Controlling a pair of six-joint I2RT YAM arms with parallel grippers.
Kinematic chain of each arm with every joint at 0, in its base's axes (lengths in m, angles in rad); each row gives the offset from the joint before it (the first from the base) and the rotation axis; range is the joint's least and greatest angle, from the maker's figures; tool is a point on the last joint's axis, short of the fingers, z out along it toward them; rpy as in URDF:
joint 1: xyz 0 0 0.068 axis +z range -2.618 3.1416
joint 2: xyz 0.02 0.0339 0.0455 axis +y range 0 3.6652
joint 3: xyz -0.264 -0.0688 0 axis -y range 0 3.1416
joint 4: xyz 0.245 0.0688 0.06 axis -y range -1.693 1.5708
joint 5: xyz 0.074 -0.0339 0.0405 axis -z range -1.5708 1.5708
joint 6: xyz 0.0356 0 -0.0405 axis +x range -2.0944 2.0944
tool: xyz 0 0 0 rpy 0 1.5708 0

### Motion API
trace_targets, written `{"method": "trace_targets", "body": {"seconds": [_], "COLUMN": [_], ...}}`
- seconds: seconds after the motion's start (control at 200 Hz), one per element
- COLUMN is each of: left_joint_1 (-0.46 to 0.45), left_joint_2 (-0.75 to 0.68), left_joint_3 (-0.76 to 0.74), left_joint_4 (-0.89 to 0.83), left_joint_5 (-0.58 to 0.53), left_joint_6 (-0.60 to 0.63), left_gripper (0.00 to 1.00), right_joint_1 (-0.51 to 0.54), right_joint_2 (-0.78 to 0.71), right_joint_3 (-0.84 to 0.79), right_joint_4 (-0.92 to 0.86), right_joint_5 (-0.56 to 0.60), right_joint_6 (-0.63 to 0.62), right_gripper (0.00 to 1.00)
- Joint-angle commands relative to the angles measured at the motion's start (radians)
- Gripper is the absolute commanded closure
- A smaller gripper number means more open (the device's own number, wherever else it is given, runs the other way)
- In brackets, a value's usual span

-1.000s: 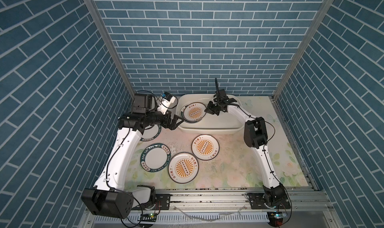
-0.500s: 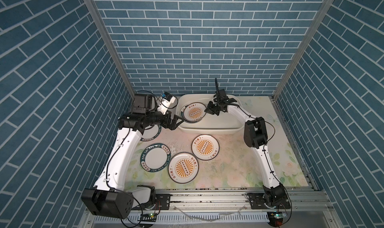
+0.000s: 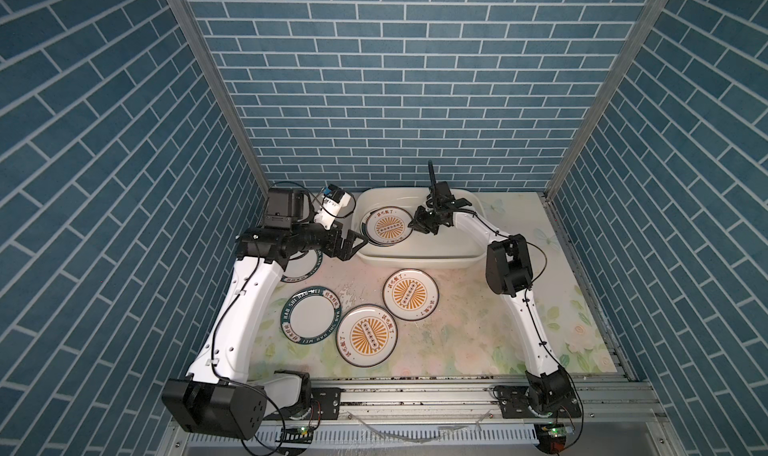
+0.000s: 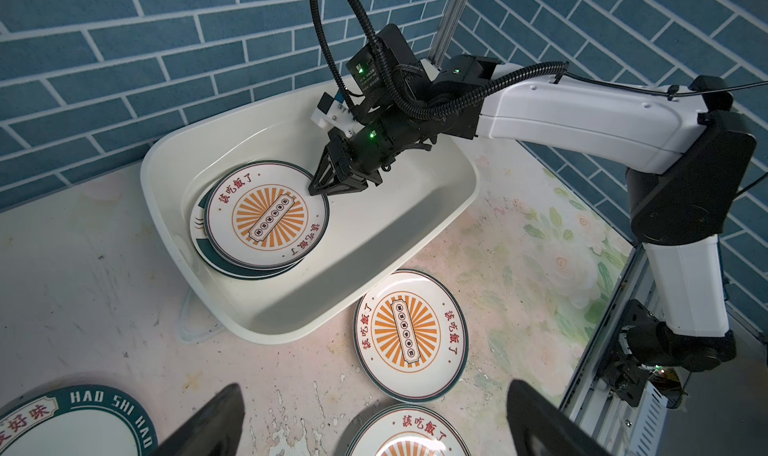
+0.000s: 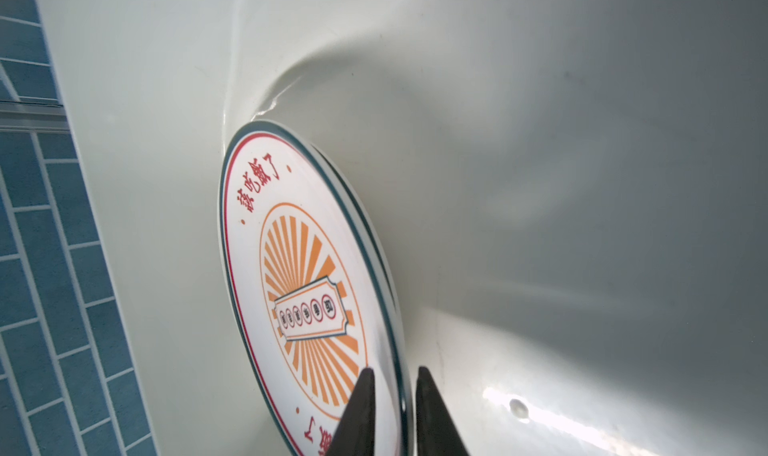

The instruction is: Place the plates into the plastic bin on the countertop

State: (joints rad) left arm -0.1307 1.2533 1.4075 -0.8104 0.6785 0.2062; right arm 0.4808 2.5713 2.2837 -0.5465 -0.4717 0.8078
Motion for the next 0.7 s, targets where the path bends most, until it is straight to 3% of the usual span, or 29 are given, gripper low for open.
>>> {"method": "trace_targets", "body": {"seconds": [0.0, 0.695], "left_joint_1": [-0.004, -0.004], "left_joint_2": [-0.021, -0.027], "left_joint_3": [-0.016, -0.016], "left_joint_4": [0.007, 0.008], "left_joint_5": [0.015, 0.014], "left_joint_6": [0.001, 0.001], "left_gripper": [0.0, 0.0], "right_joint_1": [0.008, 0.017], "right_joint_2": [0.017, -0.028], "right_joint_3": [0.034, 0.035], "right_joint_4": [-0.013, -0.032], "right_joint_5": [-0.013, 0.005], "right_joint_6": [0.014, -0.002], "right_gripper": [0.79, 0.77]}}
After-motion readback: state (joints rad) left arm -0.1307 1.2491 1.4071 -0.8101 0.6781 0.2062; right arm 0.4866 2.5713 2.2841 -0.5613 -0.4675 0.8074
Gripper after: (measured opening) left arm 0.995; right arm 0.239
